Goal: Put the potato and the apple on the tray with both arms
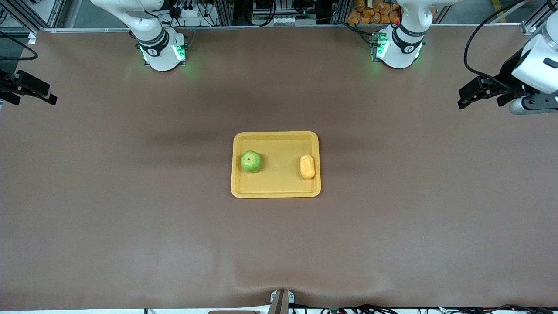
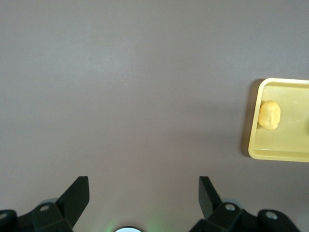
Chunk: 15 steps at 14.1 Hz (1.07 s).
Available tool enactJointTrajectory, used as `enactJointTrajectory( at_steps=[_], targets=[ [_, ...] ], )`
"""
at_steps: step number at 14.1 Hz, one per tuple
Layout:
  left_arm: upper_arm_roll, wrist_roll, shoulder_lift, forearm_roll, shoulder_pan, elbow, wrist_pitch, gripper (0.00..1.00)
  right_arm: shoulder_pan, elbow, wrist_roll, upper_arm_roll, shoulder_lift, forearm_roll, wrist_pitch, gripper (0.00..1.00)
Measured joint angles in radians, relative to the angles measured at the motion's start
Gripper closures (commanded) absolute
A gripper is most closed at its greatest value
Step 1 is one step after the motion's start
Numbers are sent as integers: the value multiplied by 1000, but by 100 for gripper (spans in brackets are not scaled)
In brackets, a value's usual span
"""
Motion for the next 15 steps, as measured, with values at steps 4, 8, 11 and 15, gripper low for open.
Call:
enactJointTrajectory(
  at_steps=[4, 8, 11, 15],
  targets=[
    [1, 0, 10, 0, 1, 8, -2, 0, 2, 0, 0, 3, 7, 0, 1, 0],
    [1, 19, 11, 4, 1, 8, -13, 0, 1, 2, 0, 1, 7, 0, 2, 0],
    [1, 27, 11, 4, 1, 8, -14, 0, 1, 2, 0, 0, 7, 0, 2, 0],
    [1, 27, 12, 4, 1, 8, -21, 0, 1, 3, 0, 0, 7, 0, 3, 0]
  ],
)
